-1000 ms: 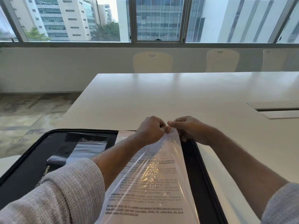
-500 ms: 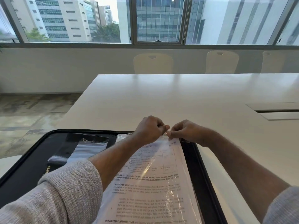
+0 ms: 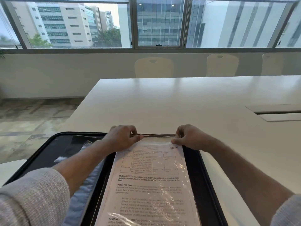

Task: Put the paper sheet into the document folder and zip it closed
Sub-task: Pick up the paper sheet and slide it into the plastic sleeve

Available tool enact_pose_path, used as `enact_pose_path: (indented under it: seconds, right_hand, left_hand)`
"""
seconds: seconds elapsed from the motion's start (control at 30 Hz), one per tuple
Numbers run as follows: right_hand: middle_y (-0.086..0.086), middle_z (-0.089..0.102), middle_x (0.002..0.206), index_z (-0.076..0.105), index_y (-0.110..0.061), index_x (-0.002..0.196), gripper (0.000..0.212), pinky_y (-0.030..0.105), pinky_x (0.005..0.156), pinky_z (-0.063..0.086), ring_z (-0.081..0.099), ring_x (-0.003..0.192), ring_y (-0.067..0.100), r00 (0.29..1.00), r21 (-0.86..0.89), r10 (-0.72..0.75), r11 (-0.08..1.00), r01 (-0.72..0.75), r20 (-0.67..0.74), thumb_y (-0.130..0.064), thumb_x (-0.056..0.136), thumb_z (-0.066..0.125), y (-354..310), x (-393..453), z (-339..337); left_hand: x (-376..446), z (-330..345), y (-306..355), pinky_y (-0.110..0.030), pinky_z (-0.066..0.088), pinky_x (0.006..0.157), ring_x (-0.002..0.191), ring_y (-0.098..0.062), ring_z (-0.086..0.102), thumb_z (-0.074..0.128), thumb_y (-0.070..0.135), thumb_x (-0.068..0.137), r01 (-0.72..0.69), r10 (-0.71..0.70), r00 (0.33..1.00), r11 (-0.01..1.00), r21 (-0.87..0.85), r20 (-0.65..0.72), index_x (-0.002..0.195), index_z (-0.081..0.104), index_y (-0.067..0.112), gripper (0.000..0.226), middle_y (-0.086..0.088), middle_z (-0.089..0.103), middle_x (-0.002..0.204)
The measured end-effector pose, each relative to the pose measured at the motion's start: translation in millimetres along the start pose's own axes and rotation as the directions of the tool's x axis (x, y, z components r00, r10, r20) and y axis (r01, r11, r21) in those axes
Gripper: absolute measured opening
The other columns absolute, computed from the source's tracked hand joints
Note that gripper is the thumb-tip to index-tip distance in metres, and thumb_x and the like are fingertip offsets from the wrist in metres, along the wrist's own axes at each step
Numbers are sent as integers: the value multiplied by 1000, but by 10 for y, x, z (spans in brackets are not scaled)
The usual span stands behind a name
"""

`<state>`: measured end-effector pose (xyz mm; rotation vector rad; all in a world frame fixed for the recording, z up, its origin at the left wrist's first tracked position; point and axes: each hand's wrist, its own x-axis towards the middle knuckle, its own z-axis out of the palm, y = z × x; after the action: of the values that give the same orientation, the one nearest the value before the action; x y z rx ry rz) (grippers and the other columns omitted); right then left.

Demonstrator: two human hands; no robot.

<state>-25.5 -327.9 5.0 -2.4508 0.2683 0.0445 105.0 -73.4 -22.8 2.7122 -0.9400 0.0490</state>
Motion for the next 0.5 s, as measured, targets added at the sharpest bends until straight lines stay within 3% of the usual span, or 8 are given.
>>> enact_pose_path:
  seconds: [0.13,0.33,0.43,0.5]
  right_hand:
    - [-3,60,88,53,-20,100,29,27,68,47,57,79,13,991,-88,-10,996,-1,-131,-30,82,74,17,-97,64]
    - [-6,63,95,56,-21,103,37,31,76,51,59,86,13,981,-81,35,995,-51,-193,-49,82,68,23,-506,203]
    - [-8,61,99,53,-24,109,43,32,80,50,56,90,11,973,-85,12,996,-33,-231,-56,83,63,-45,-805,333]
    - [-11,53,110,48,-28,119,50,29,88,42,46,101,10,967,-124,-45,992,14,-250,-59,83,60,-77,-1019,446]
  left_hand:
    - [-128,14,-22,-37,35,89,105,-16,47,50,68,86,16,-16,1000,1000,17,-24,102,57,32,40,9,52,102]
    - [-514,-71,26,-41,38,99,118,-20,46,56,63,85,59,-68,985,996,-59,-157,122,54,28,52,2,46,128]
    - [-814,-140,74,-40,37,101,122,-19,46,55,65,84,67,-75,989,996,-65,-130,127,52,29,55,4,45,132]
    - [-1041,-177,110,-40,36,104,127,-16,43,52,70,82,71,-73,995,997,-44,-61,132,48,31,63,7,43,139]
